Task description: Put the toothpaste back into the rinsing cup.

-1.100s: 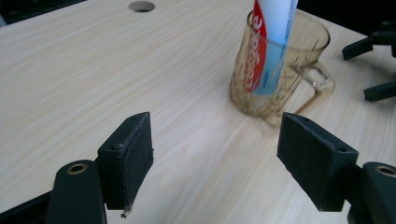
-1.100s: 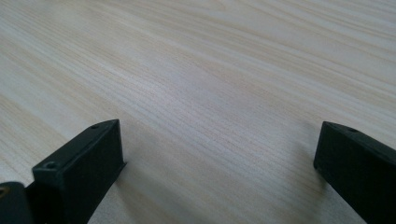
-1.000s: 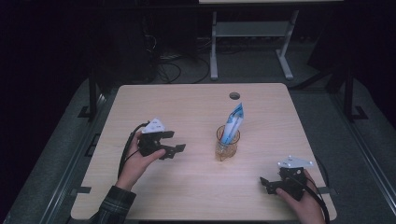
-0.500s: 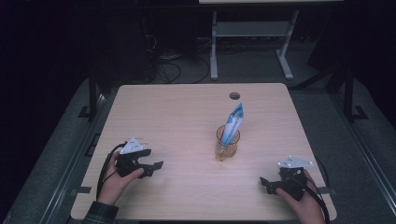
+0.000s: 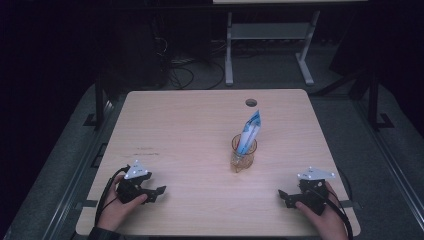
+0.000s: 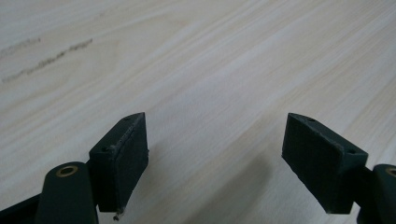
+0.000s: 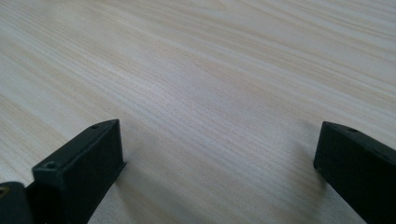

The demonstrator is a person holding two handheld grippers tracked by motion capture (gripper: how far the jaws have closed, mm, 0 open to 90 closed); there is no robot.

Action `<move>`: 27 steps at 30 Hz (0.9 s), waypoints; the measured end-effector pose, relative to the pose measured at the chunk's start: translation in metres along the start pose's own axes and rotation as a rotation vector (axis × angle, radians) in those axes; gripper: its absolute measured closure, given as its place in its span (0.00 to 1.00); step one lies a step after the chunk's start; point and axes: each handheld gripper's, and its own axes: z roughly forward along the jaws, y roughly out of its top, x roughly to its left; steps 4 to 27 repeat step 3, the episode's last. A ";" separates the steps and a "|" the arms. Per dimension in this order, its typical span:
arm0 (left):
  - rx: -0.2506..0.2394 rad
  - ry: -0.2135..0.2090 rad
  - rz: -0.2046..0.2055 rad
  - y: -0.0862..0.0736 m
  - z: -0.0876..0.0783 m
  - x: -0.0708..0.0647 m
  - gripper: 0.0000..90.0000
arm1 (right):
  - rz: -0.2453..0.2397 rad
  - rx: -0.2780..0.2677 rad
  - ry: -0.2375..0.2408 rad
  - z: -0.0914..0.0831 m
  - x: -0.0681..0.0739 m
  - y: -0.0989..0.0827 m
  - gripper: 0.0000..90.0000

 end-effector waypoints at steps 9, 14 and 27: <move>0.005 0.001 -0.001 -0.003 0.001 0.001 0.24 | 0.000 0.000 0.000 0.000 0.000 0.000 0.01; 0.005 0.001 -0.001 -0.003 0.001 0.001 0.24 | 0.000 0.000 0.000 0.000 0.000 0.000 0.01; 0.005 0.001 -0.001 -0.003 0.001 0.001 0.24 | 0.000 0.000 0.000 0.000 0.000 0.000 0.01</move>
